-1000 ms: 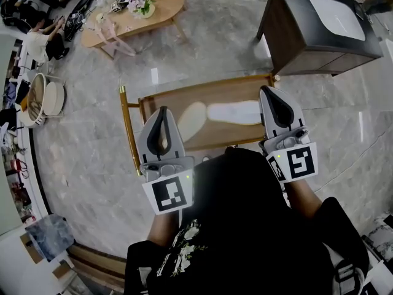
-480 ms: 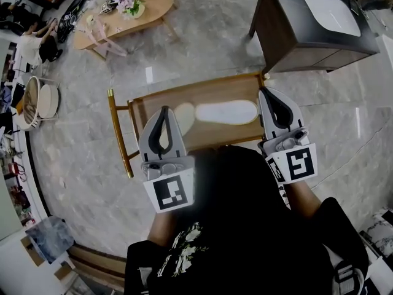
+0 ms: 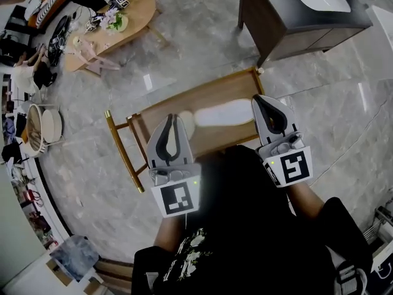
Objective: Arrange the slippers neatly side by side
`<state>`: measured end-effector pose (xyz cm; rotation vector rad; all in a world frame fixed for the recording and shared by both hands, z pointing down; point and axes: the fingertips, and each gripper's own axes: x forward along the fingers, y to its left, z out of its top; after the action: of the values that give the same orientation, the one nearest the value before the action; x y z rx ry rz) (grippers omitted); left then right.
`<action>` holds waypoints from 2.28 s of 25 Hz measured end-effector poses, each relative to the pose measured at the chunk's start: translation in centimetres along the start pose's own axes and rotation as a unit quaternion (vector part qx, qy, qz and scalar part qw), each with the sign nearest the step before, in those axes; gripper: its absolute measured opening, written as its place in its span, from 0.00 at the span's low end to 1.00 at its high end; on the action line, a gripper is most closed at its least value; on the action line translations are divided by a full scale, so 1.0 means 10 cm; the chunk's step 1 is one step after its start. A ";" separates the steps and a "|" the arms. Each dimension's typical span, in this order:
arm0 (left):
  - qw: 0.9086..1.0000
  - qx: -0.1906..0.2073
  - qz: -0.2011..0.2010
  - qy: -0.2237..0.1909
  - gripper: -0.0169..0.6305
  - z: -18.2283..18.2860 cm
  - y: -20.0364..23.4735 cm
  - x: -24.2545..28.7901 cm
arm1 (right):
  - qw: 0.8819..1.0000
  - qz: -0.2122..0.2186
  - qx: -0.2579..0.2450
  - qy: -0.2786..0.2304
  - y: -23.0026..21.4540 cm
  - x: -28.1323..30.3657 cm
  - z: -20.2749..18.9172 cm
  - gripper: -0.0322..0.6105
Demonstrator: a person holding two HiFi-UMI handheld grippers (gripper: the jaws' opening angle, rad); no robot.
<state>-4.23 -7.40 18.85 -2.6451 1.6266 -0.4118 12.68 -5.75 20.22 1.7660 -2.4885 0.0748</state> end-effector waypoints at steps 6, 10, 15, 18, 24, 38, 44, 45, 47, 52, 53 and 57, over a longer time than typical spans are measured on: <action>0.998 0.016 -0.060 0.018 0.03 -0.08 -0.25 0.20 | 0.999 -0.031 0.016 0.025 -0.08 -0.08 -0.19 0.05; 0.993 0.035 -0.104 0.037 0.03 -0.20 -0.45 0.32 | 0.997 -0.061 0.020 0.053 -0.14 -0.15 -0.37 0.05; 0.986 0.044 -0.151 0.058 0.03 -0.39 -0.71 0.42 | 0.993 -0.084 0.036 0.080 -0.16 -0.26 -0.59 0.05; 0.982 0.044 -0.168 0.069 0.03 -0.54 -0.83 0.51 | 0.991 -0.093 0.042 0.089 -0.20 -0.28 -0.75 0.05; 0.973 0.053 -0.201 0.097 0.03 -0.78 -1.07 0.58 | 0.985 -0.107 0.061 0.117 -0.27 -0.38 -1.02 0.05; 0.952 0.055 -0.265 0.144 0.03 -1.30 -1.36 0.69 | 0.972 -0.121 0.089 0.181 -0.16 -0.49 -1.60 0.05; 0.947 0.049 -0.277 0.156 0.03 -1.47 -1.40 0.72 | 0.967 -0.122 0.102 0.199 -0.10 -0.46 -1.80 0.05; 0.946 0.049 -0.279 0.159 0.03 -1.50 -1.41 0.71 | 0.967 -0.122 0.102 0.199 -0.09 -0.45 -1.82 0.05; 0.944 0.051 -0.284 0.162 0.03 -1.54 -1.42 0.71 | 0.967 -0.122 0.104 0.198 -0.08 -0.42 -1.85 0.05; 0.941 0.051 -0.291 0.166 0.03 -1.59 -1.47 0.72 | 0.967 -0.118 0.108 0.200 -0.02 -0.39 -1.90 0.05; 0.941 0.050 -0.291 0.166 0.03 -1.59 -1.47 0.72 | 0.967 -0.118 0.108 0.200 -0.01 -0.38 -1.90 0.05; 0.941 0.047 -0.291 0.166 0.03 -1.59 -1.45 0.76 | 0.966 -0.119 0.107 0.203 -0.02 -0.35 -1.90 0.05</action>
<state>8.11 -5.39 37.97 -3.0594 0.7881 -0.9586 14.90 -0.84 38.80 1.8819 -2.0310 0.6389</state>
